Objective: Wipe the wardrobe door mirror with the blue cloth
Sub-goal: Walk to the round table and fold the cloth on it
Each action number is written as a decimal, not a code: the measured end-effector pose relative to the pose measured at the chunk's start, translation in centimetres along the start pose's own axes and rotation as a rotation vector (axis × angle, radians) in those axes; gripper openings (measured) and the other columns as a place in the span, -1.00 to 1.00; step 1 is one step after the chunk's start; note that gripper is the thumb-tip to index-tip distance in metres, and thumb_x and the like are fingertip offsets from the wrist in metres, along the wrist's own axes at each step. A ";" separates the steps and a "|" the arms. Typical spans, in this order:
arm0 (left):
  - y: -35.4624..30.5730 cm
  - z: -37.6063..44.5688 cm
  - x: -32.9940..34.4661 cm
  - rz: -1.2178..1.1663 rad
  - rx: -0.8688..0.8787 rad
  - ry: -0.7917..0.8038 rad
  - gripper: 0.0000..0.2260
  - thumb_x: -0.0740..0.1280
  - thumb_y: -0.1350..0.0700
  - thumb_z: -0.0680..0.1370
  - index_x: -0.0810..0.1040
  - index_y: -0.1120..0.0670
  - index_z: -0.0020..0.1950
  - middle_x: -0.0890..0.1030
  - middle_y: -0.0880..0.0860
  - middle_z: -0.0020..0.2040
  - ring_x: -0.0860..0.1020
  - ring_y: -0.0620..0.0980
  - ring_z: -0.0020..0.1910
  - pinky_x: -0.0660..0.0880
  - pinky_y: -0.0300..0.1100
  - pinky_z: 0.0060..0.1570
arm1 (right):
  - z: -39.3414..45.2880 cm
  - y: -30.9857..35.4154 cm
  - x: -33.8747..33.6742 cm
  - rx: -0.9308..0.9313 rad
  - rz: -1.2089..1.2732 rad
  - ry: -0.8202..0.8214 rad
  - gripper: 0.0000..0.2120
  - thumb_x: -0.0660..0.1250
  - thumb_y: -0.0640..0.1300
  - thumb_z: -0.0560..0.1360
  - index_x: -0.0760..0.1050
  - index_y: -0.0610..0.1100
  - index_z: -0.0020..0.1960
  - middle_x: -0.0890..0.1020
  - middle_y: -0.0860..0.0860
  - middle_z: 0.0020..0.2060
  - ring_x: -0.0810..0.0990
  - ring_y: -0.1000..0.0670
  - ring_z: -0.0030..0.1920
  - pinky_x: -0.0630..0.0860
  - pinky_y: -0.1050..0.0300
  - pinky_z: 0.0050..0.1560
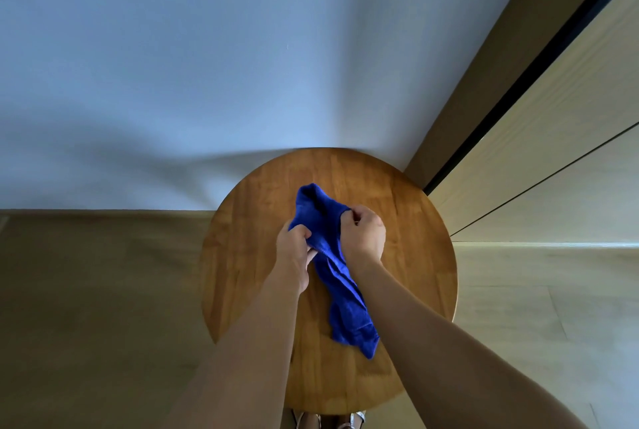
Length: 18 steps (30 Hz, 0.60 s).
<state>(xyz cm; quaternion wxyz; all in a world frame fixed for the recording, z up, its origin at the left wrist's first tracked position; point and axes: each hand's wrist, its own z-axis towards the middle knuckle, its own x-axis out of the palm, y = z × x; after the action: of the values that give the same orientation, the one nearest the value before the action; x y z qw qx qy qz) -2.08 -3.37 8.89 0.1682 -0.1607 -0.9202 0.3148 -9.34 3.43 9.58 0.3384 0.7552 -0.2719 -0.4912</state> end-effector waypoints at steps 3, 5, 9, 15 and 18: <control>-0.3 -0.1 0.1 0.004 0.021 0.041 -0.80 0.18 0.18 0.56 0.51 0.04 0.13 0.62 0.08 0.08 0.59 0.02 0.06 0.49 -0.13 0.03 | -0.6 0.6 0.2 0.023 0.106 0.185 -0.77 0.16 -0.27 0.55 0.61 -0.15 -0.06 0.63 -0.03 -0.24 0.57 0.00 -0.25 0.55 0.13 -0.20; -0.7 -0.4 0.1 0.080 0.058 0.088 -0.78 0.31 -0.03 0.54 0.55 0.05 0.10 0.66 0.06 0.03 0.62 -0.02 0.01 0.51 -0.17 -0.02 | -1.0 1.0 0.2 0.120 0.270 0.412 -0.68 0.15 -0.33 0.53 0.64 -0.11 0.01 0.69 -0.07 -0.16 0.66 -0.03 -0.12 0.62 0.12 -0.05; -1.0 -0.9 0.5 0.169 0.138 0.061 -0.72 0.38 0.18 0.51 0.51 0.17 0.21 0.65 0.15 0.02 0.64 0.04 -0.03 0.57 -0.17 -0.04 | -1.2 1.5 -0.3 0.271 0.449 0.458 -0.64 0.08 -0.42 0.49 0.62 -0.15 -0.12 0.70 -0.09 -0.22 0.70 -0.03 -0.18 0.63 0.15 -0.15; -1.1 -2.1 2.6 0.152 0.117 0.026 -0.82 0.17 0.23 0.60 0.54 0.15 0.12 0.64 0.11 -0.04 0.62 0.01 -0.06 0.56 -0.12 -0.05 | -0.9 1.8 -1.1 0.223 0.280 -0.031 -0.72 0.14 -0.37 0.43 0.43 -0.02 -0.07 0.61 0.01 -0.20 0.59 -0.01 -0.14 0.54 0.12 -0.20; -2.6 -2.7 2.7 0.187 0.189 0.074 -0.80 0.16 0.27 0.58 0.56 0.11 -0.09 0.66 -0.01 -0.29 0.63 -0.13 -0.35 0.51 -0.32 -0.41 | -0.2 1.8 -2.4 0.240 0.333 -0.003 -0.58 0.10 -0.41 0.43 0.40 -0.01 0.16 0.53 0.02 0.09 0.52 -0.05 0.09 0.53 0.02 0.05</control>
<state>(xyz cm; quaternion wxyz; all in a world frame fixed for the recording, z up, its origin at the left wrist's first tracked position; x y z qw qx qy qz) -3.84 -2.80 13.13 0.1862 -0.2404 -0.8607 0.4084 -10.22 4.10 12.38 0.3221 0.7340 -0.4499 -0.3939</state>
